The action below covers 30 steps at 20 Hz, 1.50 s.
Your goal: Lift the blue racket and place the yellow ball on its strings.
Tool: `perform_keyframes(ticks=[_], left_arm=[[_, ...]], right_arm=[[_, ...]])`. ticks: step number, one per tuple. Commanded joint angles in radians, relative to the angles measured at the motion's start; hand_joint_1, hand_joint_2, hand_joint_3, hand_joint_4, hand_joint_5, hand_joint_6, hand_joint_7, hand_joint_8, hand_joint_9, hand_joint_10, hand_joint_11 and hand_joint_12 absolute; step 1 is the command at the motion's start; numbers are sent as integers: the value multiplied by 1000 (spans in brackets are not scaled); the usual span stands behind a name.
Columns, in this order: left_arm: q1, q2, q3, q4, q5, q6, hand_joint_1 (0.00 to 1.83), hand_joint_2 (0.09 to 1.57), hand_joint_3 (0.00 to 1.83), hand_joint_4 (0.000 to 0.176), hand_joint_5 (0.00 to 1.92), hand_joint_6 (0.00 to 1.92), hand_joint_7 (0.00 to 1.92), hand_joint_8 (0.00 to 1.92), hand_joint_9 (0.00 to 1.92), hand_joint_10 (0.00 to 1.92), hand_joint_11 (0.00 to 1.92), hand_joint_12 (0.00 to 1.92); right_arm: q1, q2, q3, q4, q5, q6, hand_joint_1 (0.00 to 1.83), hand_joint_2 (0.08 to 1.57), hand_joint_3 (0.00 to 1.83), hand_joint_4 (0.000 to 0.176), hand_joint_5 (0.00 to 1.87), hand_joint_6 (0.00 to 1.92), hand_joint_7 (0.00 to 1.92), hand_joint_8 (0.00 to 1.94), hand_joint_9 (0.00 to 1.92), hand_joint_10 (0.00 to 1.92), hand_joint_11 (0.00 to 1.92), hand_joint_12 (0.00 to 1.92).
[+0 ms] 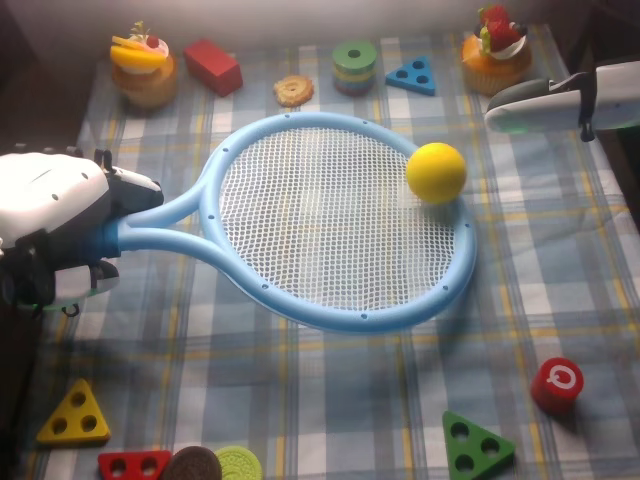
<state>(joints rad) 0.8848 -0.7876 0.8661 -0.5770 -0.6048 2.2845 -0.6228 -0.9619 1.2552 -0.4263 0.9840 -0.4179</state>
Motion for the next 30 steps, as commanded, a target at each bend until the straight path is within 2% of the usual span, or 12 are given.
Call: perform_keyframes(ticks=[1,5,7,10,12,13,15,17,21,25,29,30], left_arm=[[-13,-2,7,9,-91,1,1519,1304,0,114,685,1921,1045,1921,1365,1921,1156,1921],[-13,-9,7,-25,-91,45,1496,1276,0,81,662,1921,1127,1921,1450,1921,1325,1921],[-13,-12,8,-37,-90,53,1405,1260,0,165,713,1921,1193,1921,1439,1921,1398,1921],[-12,-12,8,-48,-92,53,1386,1229,1,81,634,1921,1009,1921,1293,1921,1330,1921],[-11,-13,8,-56,-93,53,1362,1198,0,67,760,1921,933,1921,1232,1921,1297,1921],[-9,-13,8,-60,-93,53,1369,1187,0,21,817,1921,905,1921,1203,1921,1279,1921],[-3,-13,8,-68,-96,53,1377,1173,0,12,848,1921,864,1921,1168,1921,1264,1921],[-1,-17,10,-73,-96,53,1351,1151,0,54,564,1921,699,1921,971,1921,1036,1921],[1,-20,15,-82,-93,53,1281,1110,0,3,511,1921,700,1907,913,1921,957,1879],[9,-20,17,-93,-91,53,1230,1118,5,0,418,1921,599,1920,764,1921,819,1920],[12,-23,22,-106,-88,53,1128,1193,0,0,804,1212,644,1224,693,1396,683,1484],[13,-23,22,-107,-88,53,1094,1064,0,0,691,386,559,897,555,1318,526,1499]], right_arm=[[6,-1,2,55,110,0,682,1037,0,11,112,1,303,0,304,1,91,364],[1,1,2,58,113,0,706,1032,1,21,128,1,304,0,325,0,83,471],[-1,2,2,61,114,0,705,1032,2,11,130,2,308,2,336,4,89,502],[-7,4,0,69,116,0,686,1057,0,23,131,0,292,0,290,0,6,575],[-12,4,0,73,118,0,676,1071,3,29,131,0,287,0,276,0,0,560],[-13,4,0,73,118,0,675,1080,6,23,127,0,285,0,280,2,4,566],[-15,4,0,73,118,0,676,1089,0,18,129,0,296,0,311,2,7,612],[-19,6,0,73,118,0,647,1115,7,19,142,4,288,0,308,0,0,614],[-20,8,0,75,118,0,644,1140,10,19,137,1,260,2,282,0,0,605],[-25,2,4,77,118,0,650,1140,4,23,138,1,281,6,302,8,14,576],[-28,0,6,77,118,0,622,1145,2,25,113,0,238,0,266,0,0,572],[-29,0,6,77,118,0,632,1145,1,15,119,3,249,7,276,6,4,575]])
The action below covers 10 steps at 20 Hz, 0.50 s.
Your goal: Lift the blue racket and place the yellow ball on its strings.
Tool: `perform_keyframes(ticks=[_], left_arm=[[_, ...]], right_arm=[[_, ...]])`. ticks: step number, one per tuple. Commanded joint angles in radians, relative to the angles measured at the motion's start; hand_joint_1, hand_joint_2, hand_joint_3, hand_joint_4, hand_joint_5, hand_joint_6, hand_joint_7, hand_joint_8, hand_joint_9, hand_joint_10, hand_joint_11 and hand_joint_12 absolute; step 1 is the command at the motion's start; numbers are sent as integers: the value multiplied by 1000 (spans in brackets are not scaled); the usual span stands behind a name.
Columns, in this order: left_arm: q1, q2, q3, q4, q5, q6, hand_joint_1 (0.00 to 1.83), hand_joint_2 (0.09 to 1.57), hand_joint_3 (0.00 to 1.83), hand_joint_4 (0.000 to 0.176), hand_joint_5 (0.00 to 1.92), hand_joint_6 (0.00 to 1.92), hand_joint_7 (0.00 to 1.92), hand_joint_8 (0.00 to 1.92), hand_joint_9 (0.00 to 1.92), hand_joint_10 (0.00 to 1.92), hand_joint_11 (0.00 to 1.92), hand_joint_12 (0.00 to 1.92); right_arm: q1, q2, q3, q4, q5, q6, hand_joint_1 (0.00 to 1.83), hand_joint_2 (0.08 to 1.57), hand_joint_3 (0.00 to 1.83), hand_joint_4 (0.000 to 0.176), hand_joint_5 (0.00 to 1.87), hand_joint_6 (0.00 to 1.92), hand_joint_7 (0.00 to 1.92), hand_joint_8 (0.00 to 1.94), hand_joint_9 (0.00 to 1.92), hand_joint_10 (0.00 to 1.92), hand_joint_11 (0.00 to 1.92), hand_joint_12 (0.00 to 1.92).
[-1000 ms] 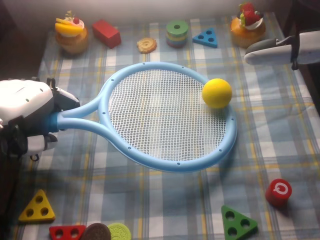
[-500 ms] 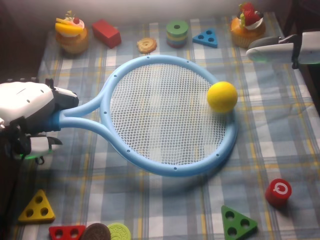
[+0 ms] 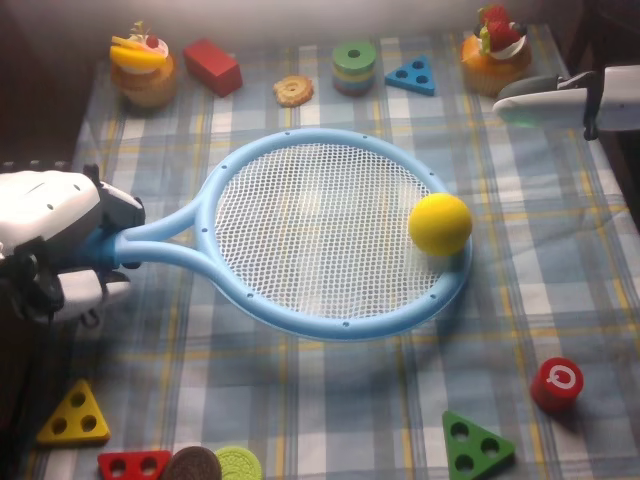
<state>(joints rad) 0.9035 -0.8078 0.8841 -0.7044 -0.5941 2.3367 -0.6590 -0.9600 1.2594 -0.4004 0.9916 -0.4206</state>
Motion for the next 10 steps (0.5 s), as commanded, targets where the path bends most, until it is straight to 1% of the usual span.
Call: perform_keyframes(ticks=[1,2,3,4,5,6,7,8,9,10], left_arm=[[-5,-3,4,20,-98,1,1094,1064,0,0,691,386,559,897,555,1318,526,1499],[-5,-3,4,18,-98,1,1105,1034,0,0,705,193,578,699,569,1139,509,1366],[-5,-3,4,17,-98,1,1108,1012,0,0,737,75,641,507,611,1022,530,1325],[-4,-3,4,16,-98,1,1051,1019,0,0,703,19,650,321,587,913,474,1319],[-4,-4,4,16,-98,1,1038,1019,0,0,666,10,678,192,613,777,472,1228],[-4,-4,3,15,-99,1,1035,1008,1,0,653,3,714,98,652,681,483,1197],[-4,-3,1,14,-101,1,1006,1013,0,19,587,0,693,38,636,610,448,1197],[-4,-1,-9,18,-115,1,999,989,2,43,511,0,668,10,627,463,403,1128],[-3,7,-23,34,-133,-5,980,982,0,58,469,0,640,1,631,326,376,1111],[-1,21,-41,58,-157,-28,941,978,0,80,398,0,580,0,578,235,281,1124]], right_arm=[[7,-2,2,51,110,2,632,1145,1,15,119,3,249,7,276,6,4,575],[7,-2,2,51,110,2,628,1142,0,11,124,5,260,10,292,13,10,578],[7,-2,2,51,110,2,630,1146,1,11,123,4,253,6,290,11,8,578],[6,-2,2,51,110,2,633,1146,1,17,125,4,254,6,289,10,2,576],[5,-2,2,51,110,2,622,1144,0,20,123,2,247,2,281,5,0,555],[4,-2,1,52,110,2,625,1143,0,16,119,0,243,0,274,1,0,526],[2,-2,1,55,110,2,613,1143,0,15,113,0,242,0,264,0,0,514],[-1,0,1,59,111,2,609,1139,0,21,117,2,252,4,266,2,0,509],[-5,3,0,63,114,2,609,1134,0,25,122,4,267,9,280,7,6,508],[-11,6,-2,69,119,2,622,1137,0,23,124,3,291,13,297,11,16,508]])
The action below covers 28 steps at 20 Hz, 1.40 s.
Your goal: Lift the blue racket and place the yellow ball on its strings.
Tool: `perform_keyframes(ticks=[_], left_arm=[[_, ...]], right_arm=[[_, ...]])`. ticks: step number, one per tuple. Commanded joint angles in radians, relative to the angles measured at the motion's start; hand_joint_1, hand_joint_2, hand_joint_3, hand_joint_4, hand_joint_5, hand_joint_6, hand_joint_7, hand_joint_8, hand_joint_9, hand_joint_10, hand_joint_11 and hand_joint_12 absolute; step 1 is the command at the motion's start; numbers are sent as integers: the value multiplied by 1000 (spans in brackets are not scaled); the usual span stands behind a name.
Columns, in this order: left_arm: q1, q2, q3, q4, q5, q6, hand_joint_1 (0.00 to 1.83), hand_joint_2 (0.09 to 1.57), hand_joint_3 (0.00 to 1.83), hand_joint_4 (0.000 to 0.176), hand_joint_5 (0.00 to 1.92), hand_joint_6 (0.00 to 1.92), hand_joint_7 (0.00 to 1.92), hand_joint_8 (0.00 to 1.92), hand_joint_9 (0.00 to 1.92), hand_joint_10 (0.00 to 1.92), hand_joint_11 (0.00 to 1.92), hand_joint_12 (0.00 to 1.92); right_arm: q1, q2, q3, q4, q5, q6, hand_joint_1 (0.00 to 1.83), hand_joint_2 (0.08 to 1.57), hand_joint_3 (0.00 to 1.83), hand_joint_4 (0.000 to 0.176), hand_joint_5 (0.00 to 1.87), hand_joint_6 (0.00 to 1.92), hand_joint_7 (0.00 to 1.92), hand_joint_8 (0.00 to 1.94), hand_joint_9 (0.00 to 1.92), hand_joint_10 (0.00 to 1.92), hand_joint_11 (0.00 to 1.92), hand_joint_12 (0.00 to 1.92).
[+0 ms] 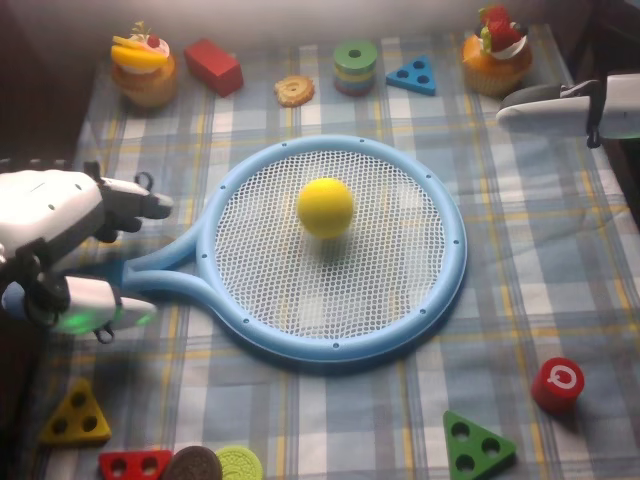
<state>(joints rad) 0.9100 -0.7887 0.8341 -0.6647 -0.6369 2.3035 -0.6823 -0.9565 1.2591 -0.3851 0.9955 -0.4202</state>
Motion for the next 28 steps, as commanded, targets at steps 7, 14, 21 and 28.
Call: perform_keyframes(ticks=[7,14,21,28], left_arm=[[28,147,-105,196,-373,-289,684,1039,1,53,228,4,373,5,448,2,39,1215],[99,196,-124,251,-527,-569,726,931,0,73,184,0,314,0,379,0,22,1146],[191,202,-65,283,-631,-976,716,912,3,99,148,2,285,3,280,3,0,882],[416,173,-35,238,-916,-1352,634,932,1,130,96,1,173,3,145,5,0,476]], right_arm=[[-74,50,-51,128,166,-34,679,1135,0,18,133,0,273,0,310,0,12,451],[-277,71,-111,348,271,-110,776,1172,10,12,117,0,236,0,271,0,5,456],[-436,79,-158,493,375,-128,746,1185,4,0,111,3,271,6,264,6,0,460],[-535,96,-229,562,550,-153,760,1162,0,23,149,2,390,3,363,11,94,442]])
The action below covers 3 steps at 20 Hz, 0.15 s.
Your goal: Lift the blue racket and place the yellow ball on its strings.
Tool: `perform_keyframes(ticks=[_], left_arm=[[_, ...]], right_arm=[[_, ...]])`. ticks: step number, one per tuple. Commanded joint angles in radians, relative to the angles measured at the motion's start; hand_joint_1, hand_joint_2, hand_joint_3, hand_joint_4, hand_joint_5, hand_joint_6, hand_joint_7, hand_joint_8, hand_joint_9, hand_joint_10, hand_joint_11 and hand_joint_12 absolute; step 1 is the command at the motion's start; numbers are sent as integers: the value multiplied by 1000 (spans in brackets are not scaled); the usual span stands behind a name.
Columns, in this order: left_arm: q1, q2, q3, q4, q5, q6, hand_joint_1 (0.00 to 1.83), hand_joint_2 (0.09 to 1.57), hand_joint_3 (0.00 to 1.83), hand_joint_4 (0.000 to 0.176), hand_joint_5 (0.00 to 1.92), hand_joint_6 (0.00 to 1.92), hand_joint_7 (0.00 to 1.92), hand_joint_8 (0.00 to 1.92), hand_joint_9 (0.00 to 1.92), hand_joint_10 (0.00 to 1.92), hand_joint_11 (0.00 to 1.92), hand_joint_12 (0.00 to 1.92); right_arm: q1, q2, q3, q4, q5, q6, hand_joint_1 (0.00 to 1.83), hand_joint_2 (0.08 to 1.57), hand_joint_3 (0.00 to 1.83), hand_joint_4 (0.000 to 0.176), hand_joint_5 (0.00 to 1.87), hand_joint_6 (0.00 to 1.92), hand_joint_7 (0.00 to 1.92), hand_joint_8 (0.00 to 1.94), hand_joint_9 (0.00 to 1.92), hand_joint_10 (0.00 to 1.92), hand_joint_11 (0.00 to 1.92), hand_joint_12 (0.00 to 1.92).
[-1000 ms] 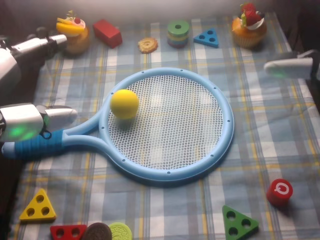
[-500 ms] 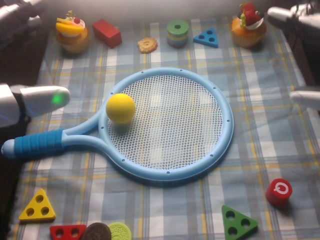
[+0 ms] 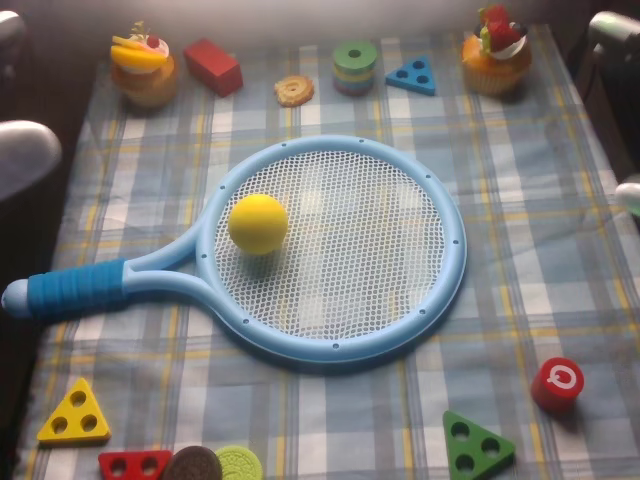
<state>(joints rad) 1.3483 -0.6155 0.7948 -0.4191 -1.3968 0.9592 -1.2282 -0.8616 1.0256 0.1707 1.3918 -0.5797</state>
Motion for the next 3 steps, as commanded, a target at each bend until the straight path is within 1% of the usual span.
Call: perform_keyframes(ticks=[1,2,3], left_arm=[[33,-5,9,-27,-209,-65,653,916,0,118,103,2,214,9,173,9,0,490],[64,-7,11,-43,-251,-104,687,927,2,88,105,2,237,14,188,13,0,491],[105,-10,9,-69,-314,-141,687,927,2,88,105,2,237,14,188,13,0,491]], right_arm=[[-4,11,-12,18,180,-13,719,1146,0,33,160,0,429,0,378,3,129,411],[-13,18,-19,23,196,-19,710,1142,0,25,167,2,450,5,396,7,147,406],[-22,22,-24,30,218,-20,710,1142,0,25,167,2,450,5,396,7,147,406]])
